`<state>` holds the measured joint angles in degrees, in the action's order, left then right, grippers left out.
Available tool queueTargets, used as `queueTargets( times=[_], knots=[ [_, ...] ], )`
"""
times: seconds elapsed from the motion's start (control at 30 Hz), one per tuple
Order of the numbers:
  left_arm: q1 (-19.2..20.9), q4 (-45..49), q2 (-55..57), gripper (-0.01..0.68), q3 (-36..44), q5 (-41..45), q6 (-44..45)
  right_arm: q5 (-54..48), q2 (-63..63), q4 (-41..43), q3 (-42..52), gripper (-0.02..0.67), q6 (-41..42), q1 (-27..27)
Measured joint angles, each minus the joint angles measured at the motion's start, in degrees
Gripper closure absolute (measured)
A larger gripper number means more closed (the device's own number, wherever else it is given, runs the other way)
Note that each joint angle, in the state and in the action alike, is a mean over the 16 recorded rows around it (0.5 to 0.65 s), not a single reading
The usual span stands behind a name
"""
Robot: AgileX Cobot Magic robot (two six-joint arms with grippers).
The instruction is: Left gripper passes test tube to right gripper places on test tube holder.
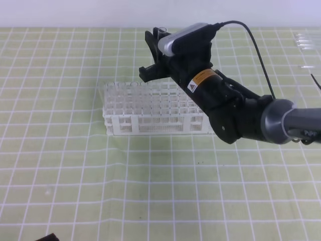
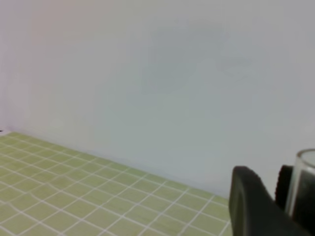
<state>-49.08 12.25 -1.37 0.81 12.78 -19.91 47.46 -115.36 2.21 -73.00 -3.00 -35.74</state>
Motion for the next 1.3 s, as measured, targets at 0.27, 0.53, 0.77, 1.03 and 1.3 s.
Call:
queueTargets(
  times=[0.27,0.53,0.77,1.03,1.3],
  knots=[
    [0.0,0.0,0.2,0.675,-0.2,0.4,0.0,-1.5,-1.2,0.8,-1.4,0.564,-0.6,-0.1],
    [0.0,-0.1,0.5,0.675,-0.2,0.4,0.0,-2.0,-2.5,1.4,-1.4,0.564,-1.7,-0.3],
    [0.0,0.0,0.4,0.675,-0.1,0.3,0.0,-3.4,-2.8,2.3,-1.4,0.564,-3.0,-0.3],
    [0.0,0.0,0.5,0.675,-0.3,0.5,-0.1,-5.0,-2.8,2.8,-1.2,0.564,-4.0,-0.3],
    [0.0,0.0,0.6,0.675,-0.4,0.5,-0.1,-5.2,-2.8,2.9,-0.7,0.564,-4.7,-0.3]
  ],
)
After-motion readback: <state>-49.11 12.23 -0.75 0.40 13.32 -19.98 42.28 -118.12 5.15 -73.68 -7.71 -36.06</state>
